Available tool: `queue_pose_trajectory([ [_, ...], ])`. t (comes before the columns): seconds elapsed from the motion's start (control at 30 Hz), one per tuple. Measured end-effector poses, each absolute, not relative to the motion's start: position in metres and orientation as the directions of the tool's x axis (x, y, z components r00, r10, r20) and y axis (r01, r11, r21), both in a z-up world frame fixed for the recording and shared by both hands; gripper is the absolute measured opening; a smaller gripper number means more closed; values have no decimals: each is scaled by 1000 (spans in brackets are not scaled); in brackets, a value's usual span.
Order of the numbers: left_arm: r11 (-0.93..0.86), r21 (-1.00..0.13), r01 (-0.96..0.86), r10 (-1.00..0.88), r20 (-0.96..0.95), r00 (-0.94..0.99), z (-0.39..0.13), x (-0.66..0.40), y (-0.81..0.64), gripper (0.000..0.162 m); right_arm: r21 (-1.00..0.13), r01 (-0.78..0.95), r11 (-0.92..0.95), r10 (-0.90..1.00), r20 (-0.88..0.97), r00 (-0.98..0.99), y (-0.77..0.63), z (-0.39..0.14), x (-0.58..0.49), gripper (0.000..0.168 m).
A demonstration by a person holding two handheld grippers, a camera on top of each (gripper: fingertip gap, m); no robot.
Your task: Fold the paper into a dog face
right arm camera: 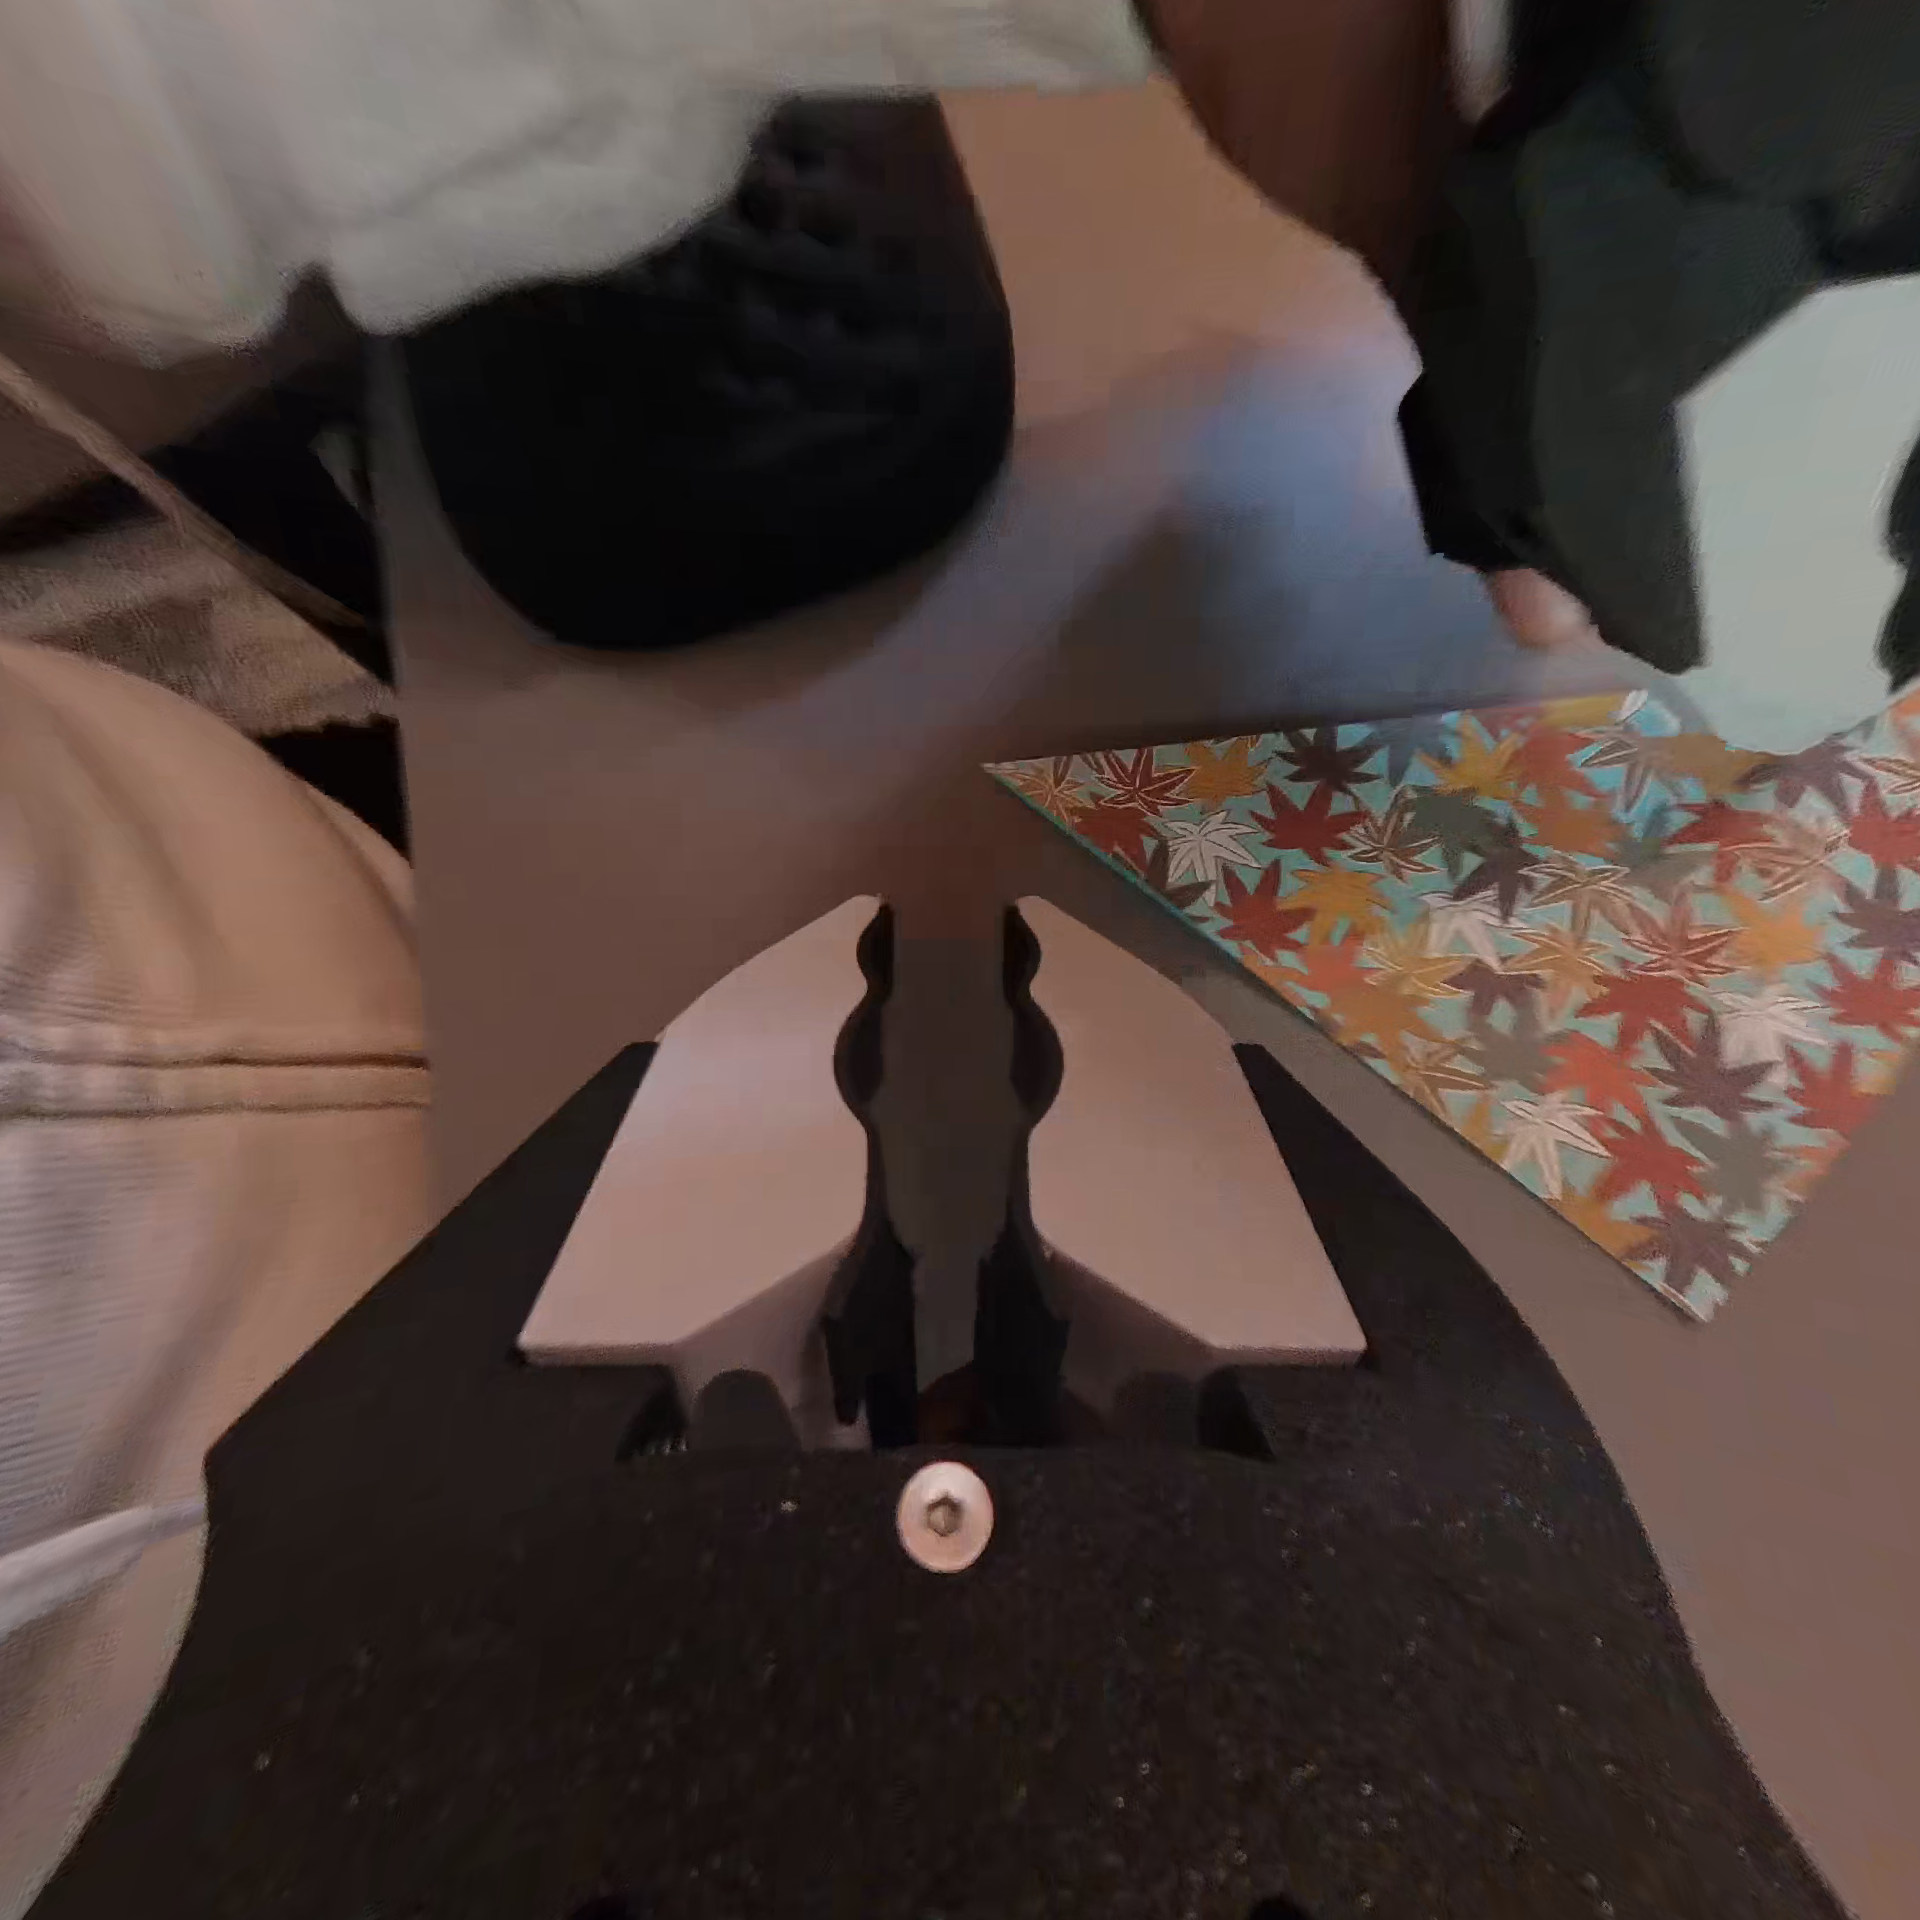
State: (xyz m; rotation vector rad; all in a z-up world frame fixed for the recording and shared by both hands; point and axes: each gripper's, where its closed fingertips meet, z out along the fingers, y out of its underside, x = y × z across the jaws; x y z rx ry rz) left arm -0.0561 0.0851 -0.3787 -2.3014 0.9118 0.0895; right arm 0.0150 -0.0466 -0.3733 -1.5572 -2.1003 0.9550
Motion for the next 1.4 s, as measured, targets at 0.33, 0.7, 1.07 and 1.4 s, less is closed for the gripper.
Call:
queue_pose_trajectory([
  [0.33, -561, -670, -487, -542, -147, 827, -378, -60, 57, 0, -735, 649, -198, 945, -318, -72, 79, -336, 14, 45],
  [0.7, -537, -839, -83, -398, 165, 902, -353, -76, 73, 0, -644, 727, -238, 916, -397, -51, 117, -377, -54, 16],
  [1.07, -650, -759, 36, -465, 434, 771, -357, -43, 81, 71, -882, 440, -169, 928, -293, -231, 89, -325, -42, 0],
  [1.4, -522, -840, -150, -656, 282, 700, -348, -29, 68, 0, -906, 387, -172, 880, -318, -352, 89, -312, -30, 50],
])
